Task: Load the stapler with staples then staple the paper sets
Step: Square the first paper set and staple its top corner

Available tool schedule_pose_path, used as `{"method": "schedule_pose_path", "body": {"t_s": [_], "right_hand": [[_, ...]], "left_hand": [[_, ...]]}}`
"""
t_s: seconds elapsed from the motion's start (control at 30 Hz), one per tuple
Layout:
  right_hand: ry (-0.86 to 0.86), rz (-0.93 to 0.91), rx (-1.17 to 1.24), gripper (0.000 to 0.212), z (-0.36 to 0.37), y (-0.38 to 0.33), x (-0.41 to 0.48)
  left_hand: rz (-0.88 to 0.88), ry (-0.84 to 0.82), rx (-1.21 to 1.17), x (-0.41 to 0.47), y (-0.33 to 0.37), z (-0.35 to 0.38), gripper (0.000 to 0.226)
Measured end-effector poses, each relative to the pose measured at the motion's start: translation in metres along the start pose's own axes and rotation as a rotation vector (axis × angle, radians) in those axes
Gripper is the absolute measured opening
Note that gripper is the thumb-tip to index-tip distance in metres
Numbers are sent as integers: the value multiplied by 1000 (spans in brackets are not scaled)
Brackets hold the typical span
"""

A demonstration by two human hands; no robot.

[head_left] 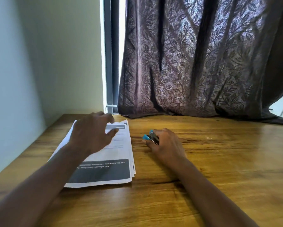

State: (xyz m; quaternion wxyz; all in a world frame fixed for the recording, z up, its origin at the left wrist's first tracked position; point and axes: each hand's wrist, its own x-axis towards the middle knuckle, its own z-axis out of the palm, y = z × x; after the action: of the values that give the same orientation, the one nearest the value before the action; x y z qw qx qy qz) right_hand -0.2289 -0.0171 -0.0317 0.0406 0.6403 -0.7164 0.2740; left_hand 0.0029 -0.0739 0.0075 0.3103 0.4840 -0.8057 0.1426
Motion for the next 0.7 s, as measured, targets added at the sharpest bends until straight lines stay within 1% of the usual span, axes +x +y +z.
{"method": "schedule_pose_path", "body": {"t_s": [0.07, 0.13, 0.23, 0.3, 0.37, 0.4, 0.5, 0.53, 0.57, 0.63, 0.7], "right_hand": [[-80, 35, -83, 54, 1, 2, 0], [-117, 58, -132, 57, 3, -1, -1], [-115, 94, -205, 55, 5, -5, -3], [-85, 88, -271, 62, 3, -9, -4], [-19, 61, -252, 67, 2, -15, -5], [2, 44, -205, 66, 2, -21, -5], [-7, 54, 10, 54, 11, -40, 0], [-14, 63, 45, 51, 16, -46, 4], [-29, 72, 42, 50, 20, -53, 9], [-90, 105, -22, 56, 26, -65, 20], [-140, 126, -114, 62, 32, -77, 29]], "left_hand": [[-109, -12, 19, 1, -18, -4, 34], [-213, -57, 21, -3, -32, -6, 35], [-340, -97, -9, -16, -42, -8, 38], [-405, -113, 4, -25, -45, -9, 48], [-460, -126, 41, -32, -48, -9, 58], [-480, -132, 49, -35, -51, -8, 62], [-541, -188, 42, -38, -58, -3, 71], [-553, -216, 41, -37, -60, -1, 73], [-564, -240, 33, -36, -62, 2, 75], [-586, -277, -1, -35, -64, 6, 75], [-598, -273, -39, -34, -67, 12, 72]]}}
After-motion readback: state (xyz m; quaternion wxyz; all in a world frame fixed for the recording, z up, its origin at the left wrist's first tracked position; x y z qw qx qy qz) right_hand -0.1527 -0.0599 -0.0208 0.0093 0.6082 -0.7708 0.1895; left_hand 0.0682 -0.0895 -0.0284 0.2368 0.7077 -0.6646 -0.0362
